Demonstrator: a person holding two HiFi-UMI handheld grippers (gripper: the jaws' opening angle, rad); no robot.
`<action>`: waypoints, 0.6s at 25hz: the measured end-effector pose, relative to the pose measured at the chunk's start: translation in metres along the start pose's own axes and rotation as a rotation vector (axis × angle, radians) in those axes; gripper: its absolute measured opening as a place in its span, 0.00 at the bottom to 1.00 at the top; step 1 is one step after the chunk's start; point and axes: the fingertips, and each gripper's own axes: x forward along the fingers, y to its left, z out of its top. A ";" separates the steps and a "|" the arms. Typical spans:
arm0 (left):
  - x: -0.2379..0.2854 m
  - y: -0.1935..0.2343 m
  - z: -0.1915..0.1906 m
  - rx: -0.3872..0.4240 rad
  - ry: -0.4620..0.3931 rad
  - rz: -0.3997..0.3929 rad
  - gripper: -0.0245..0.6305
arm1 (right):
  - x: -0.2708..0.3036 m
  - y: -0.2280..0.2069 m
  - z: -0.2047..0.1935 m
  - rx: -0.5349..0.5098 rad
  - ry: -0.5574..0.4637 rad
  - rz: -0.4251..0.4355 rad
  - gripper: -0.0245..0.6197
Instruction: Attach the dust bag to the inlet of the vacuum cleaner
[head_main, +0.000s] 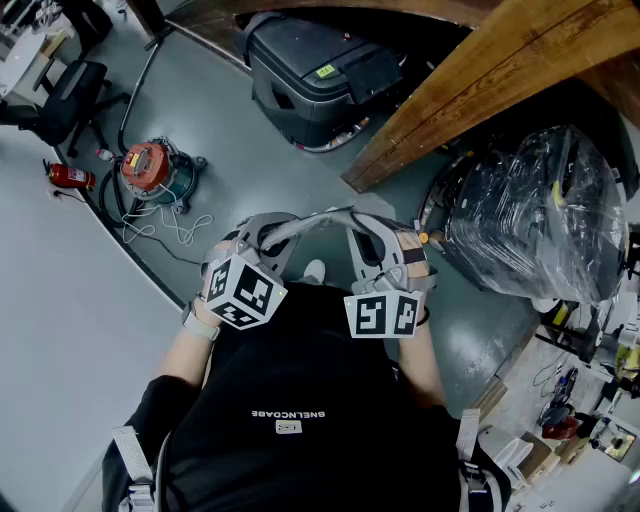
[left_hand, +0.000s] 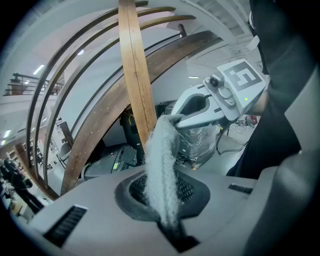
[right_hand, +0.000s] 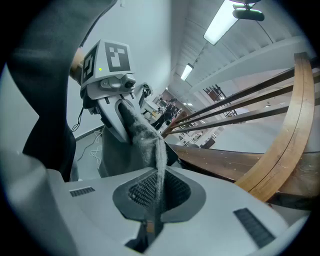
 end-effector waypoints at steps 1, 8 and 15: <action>0.002 0.003 0.002 -0.001 -0.001 0.003 0.08 | 0.002 -0.003 -0.001 0.006 -0.004 0.002 0.09; 0.019 0.017 0.010 -0.009 0.023 0.048 0.08 | 0.016 -0.020 -0.012 0.015 -0.015 0.030 0.09; 0.038 0.016 0.014 -0.010 0.070 0.104 0.08 | 0.028 -0.029 -0.031 0.016 -0.022 0.058 0.09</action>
